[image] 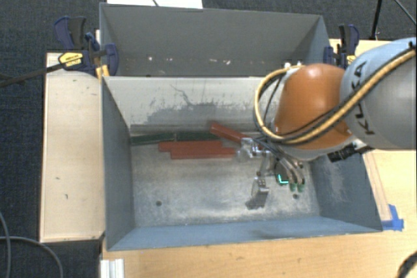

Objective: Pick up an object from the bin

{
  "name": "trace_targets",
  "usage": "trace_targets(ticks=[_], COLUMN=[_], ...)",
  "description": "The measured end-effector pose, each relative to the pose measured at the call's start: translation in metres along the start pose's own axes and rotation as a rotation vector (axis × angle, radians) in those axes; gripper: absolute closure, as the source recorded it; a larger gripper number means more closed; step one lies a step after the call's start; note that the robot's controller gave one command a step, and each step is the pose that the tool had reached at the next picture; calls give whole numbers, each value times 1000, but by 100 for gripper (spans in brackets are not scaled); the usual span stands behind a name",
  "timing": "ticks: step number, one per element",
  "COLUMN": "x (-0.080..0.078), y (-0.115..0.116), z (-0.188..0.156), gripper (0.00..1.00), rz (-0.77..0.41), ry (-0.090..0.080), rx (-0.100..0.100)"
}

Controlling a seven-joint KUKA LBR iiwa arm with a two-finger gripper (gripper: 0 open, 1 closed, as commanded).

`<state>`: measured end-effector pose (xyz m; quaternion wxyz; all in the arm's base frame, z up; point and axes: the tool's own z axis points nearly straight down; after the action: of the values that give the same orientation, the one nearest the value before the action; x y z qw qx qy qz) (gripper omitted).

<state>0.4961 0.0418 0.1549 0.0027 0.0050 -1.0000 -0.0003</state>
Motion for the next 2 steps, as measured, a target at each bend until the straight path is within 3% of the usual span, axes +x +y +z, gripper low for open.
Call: trace_targets(ticks=[1, 2], x=[-77, -64], y=[55, 89], z=[87, 53], gripper=[0, 0], rz=[127, 217], ry=[-9, -12], rx=[-2, -4])
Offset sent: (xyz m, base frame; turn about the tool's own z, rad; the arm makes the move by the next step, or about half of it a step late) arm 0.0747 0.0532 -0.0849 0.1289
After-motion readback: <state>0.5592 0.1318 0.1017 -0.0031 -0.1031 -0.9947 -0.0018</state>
